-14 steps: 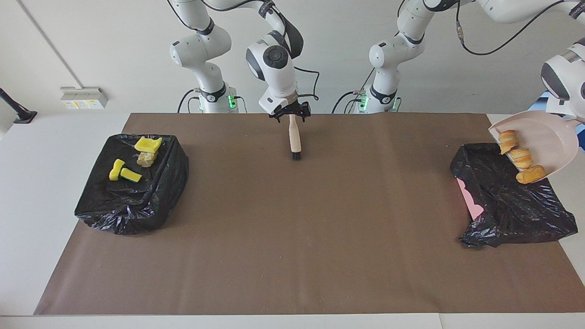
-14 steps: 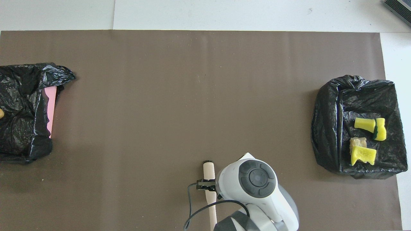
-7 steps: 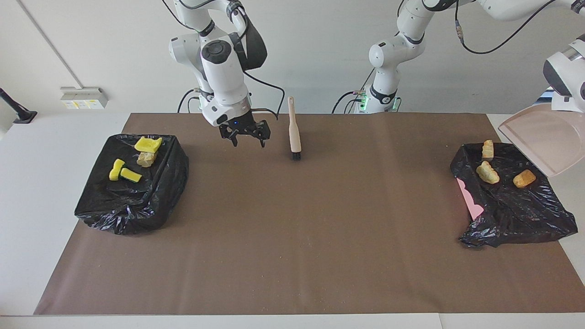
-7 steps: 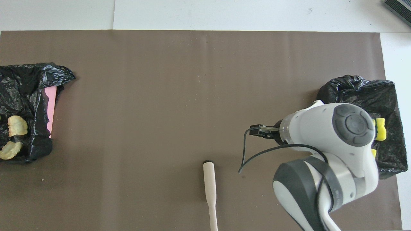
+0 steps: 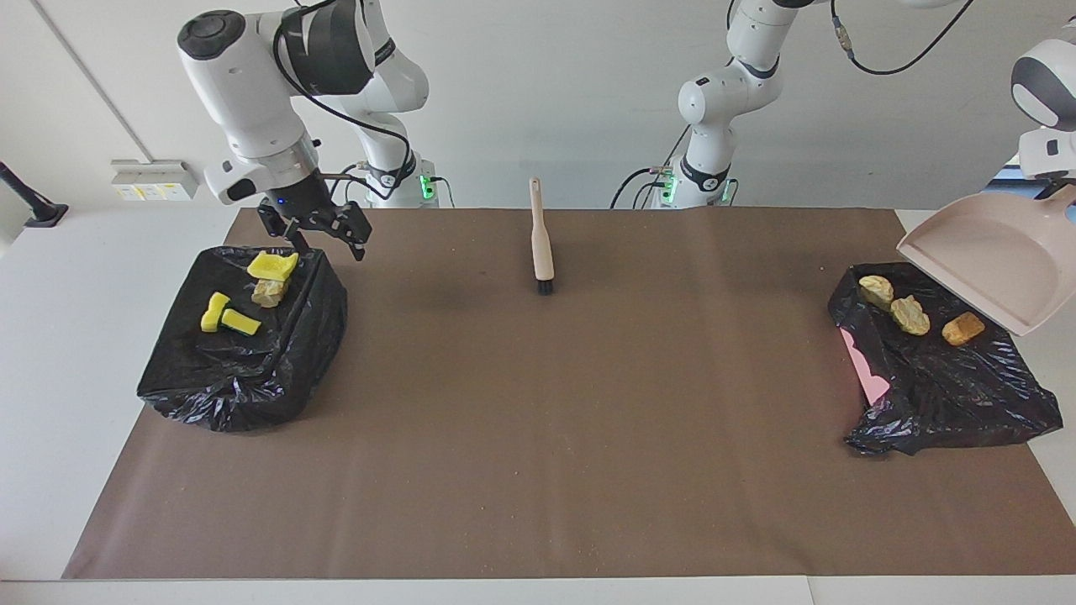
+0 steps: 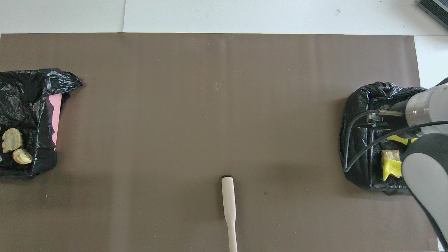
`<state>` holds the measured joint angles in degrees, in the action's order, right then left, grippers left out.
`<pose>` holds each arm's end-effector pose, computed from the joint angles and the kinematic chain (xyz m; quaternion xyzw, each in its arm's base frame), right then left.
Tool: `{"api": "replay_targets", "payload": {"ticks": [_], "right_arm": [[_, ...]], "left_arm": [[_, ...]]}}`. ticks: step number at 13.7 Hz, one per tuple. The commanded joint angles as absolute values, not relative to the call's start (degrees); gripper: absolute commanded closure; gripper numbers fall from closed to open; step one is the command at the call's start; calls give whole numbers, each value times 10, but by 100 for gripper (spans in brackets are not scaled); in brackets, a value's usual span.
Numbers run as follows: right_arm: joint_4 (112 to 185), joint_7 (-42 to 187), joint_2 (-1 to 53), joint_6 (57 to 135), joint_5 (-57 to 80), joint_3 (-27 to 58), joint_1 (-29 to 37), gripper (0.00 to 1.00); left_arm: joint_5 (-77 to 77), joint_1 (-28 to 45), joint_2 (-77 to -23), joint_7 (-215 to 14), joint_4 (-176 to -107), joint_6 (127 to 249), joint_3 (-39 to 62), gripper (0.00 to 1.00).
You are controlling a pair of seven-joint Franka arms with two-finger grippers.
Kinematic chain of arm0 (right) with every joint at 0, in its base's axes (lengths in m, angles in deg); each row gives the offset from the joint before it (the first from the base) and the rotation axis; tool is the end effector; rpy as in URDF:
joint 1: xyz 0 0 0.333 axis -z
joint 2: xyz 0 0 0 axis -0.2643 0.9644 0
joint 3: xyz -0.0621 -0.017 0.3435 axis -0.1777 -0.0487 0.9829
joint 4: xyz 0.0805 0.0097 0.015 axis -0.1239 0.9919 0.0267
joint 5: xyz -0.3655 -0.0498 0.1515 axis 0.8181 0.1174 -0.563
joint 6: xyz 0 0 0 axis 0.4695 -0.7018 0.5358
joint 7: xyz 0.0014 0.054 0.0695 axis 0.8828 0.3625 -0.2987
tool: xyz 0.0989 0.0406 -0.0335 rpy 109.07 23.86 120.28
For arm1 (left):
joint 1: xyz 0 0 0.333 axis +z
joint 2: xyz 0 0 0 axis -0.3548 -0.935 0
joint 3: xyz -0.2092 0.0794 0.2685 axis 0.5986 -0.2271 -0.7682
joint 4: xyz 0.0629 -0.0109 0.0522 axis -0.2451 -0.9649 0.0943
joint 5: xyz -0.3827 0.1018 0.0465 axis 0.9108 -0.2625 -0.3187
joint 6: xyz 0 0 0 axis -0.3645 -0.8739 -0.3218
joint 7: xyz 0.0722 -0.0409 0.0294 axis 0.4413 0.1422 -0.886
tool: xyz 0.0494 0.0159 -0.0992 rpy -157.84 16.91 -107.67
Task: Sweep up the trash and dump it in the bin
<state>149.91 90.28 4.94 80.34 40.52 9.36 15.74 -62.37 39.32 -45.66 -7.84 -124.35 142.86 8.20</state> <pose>0.5384 0.0089 0.6010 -0.9965 0.0791 -0.0198 0.0159 0.5438 0.2528 0.5988 -0.8124 0.4891 0.2623 0.1786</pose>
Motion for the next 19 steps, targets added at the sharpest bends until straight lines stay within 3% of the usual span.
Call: {"api": "replay_targets", "payload": {"ticks": [1, 5, 10, 13, 19], "right_arm": [[1430, 857, 54, 751, 430, 56, 154, 0], [1352, 779, 53, 650, 426, -69, 88, 0], [1358, 782, 44, 642, 423, -38, 119, 0], [1358, 785, 44, 644, 424, -27, 121, 0], [1363, 761, 43, 644, 463, -26, 96, 0]], "left_arm": [[-570, 330, -448, -109, -1265, 1417, 79, 100], [-536, 219, -449, -128, -1294, 1430, 79, 100], [-490, 130, -453, -147, -1301, 1471, 79, 100], [-466, 75, -481, -178, -1291, 1497, 79, 100], [-320, -7, -557, -634, -1249, 1515, 79, 100]]}}
